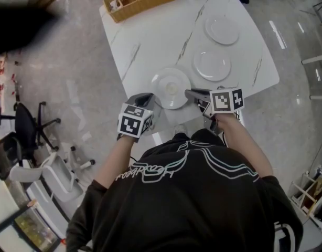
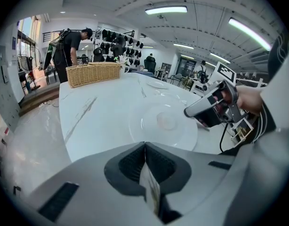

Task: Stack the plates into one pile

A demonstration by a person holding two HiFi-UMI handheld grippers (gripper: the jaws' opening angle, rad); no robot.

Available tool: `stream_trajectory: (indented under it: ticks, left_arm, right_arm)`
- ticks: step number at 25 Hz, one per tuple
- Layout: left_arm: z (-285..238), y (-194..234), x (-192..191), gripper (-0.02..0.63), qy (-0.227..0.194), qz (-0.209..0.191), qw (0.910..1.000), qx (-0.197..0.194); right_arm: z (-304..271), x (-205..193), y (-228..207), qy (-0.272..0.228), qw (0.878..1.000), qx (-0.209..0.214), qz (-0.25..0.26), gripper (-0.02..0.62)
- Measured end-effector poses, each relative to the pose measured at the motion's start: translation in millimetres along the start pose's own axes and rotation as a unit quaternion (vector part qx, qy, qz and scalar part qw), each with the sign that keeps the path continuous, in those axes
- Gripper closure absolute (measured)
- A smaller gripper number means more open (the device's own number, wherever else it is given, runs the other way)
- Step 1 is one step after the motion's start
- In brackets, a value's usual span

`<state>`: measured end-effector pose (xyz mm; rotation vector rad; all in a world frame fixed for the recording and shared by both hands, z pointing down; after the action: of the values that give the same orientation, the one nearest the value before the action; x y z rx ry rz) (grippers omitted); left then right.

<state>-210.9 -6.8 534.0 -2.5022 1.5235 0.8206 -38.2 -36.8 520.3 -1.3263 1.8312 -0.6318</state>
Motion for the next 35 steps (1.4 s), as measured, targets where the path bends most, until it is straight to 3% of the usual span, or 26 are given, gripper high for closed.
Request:
stream_trajectory:
  ticks: [6, 18, 35]
  left_arm:
    - [10, -1, 5, 0.581, -0.015, 0.006, 0.9997, 0.016]
    - [34, -19, 51, 0.581, -0.061, 0.005, 0.9977, 0.030]
    - [13, -51, 130, 0.581, -0.077, 0.005, 0.9969, 0.009]
  right_arm:
    - [5, 4, -1, -0.029, 0.997, 0.064, -0.045, 0.558]
    - [50, 25, -7, -0.055, 0.992, 0.103, -0.054, 0.560]
    - [151, 75, -68, -0.119, 0.987, 0.071, -0.084, 0.560]
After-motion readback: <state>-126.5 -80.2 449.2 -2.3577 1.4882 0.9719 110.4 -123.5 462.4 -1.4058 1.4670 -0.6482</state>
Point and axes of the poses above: the fingertips, and each gripper's own axes: z backward along the fingers, y to its left, x out of its top, the point moved 4 cm from there along z, backward along the fingers, and after that the axes turned 10 degrees about y, right-handed, at the moved point
